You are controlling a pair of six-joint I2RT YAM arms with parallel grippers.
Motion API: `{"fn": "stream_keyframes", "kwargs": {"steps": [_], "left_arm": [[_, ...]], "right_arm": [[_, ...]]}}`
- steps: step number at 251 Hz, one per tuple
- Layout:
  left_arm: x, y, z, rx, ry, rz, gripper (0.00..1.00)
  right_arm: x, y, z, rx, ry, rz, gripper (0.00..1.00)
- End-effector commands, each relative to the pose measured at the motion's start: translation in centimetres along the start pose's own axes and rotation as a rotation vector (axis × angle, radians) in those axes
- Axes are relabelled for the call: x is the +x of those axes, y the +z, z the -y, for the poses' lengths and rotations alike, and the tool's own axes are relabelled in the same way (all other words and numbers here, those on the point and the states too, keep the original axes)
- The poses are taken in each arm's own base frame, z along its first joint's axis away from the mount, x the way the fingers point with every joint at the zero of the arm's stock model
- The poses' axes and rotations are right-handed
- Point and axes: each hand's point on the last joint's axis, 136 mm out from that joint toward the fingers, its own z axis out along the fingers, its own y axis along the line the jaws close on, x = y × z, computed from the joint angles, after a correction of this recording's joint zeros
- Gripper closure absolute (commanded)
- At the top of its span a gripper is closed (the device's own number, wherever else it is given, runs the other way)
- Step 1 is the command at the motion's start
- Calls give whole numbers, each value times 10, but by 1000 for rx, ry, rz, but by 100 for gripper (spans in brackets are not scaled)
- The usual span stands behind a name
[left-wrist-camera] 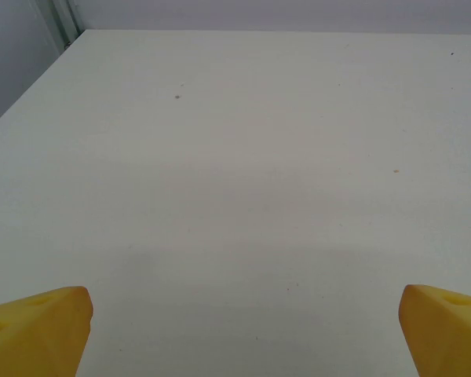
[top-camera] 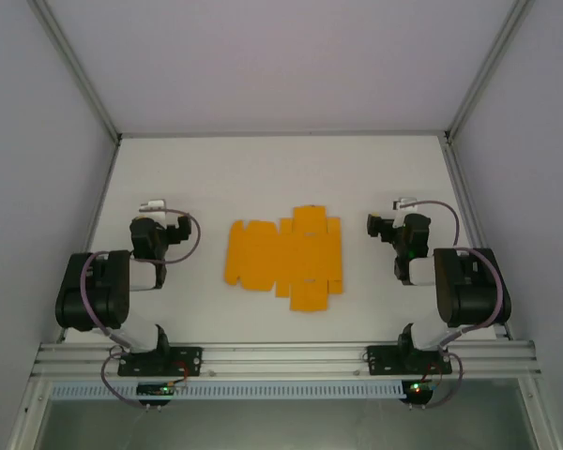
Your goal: Assemble paper box
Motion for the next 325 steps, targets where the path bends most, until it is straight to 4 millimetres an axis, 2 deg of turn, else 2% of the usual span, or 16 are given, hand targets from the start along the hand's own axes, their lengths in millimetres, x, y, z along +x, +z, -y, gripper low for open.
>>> {"fn": "stream_keyframes", "kwargs": {"steps": [1, 174, 207, 221, 253, 270, 287, 310, 325], "left_arm": [[-13, 3, 2, 5, 6, 32, 0], [-13, 4, 2, 5, 5, 28, 0], [-13, 4, 3, 5, 5, 28, 0], [-13, 4, 2, 5, 6, 28, 0], [-13, 4, 3, 5, 6, 29, 0], [-20, 4, 0, -9, 0, 31, 0], [-33, 1, -3, -36, -5, 14, 0], [-53, -12, -10, -76, -55, -8, 0], [-63, -21, -5, -58, -105, -24, 0]], "right_arm": [[-8, 2, -3, -15, 2, 18, 1], [-7, 3, -3, -24, 7, 12, 1], [-10, 2, 4, 19, 5, 29, 1], [-7, 3, -3, -20, 7, 14, 1], [-7, 2, -3, -22, 7, 16, 1], [-9, 2, -1, -11, 6, 24, 1], [-17, -2, 10, 62, 15, 42, 1], [-32, -9, 12, 117, -17, 23, 1], [-43, -15, 8, 142, -33, -35, 1]]}}
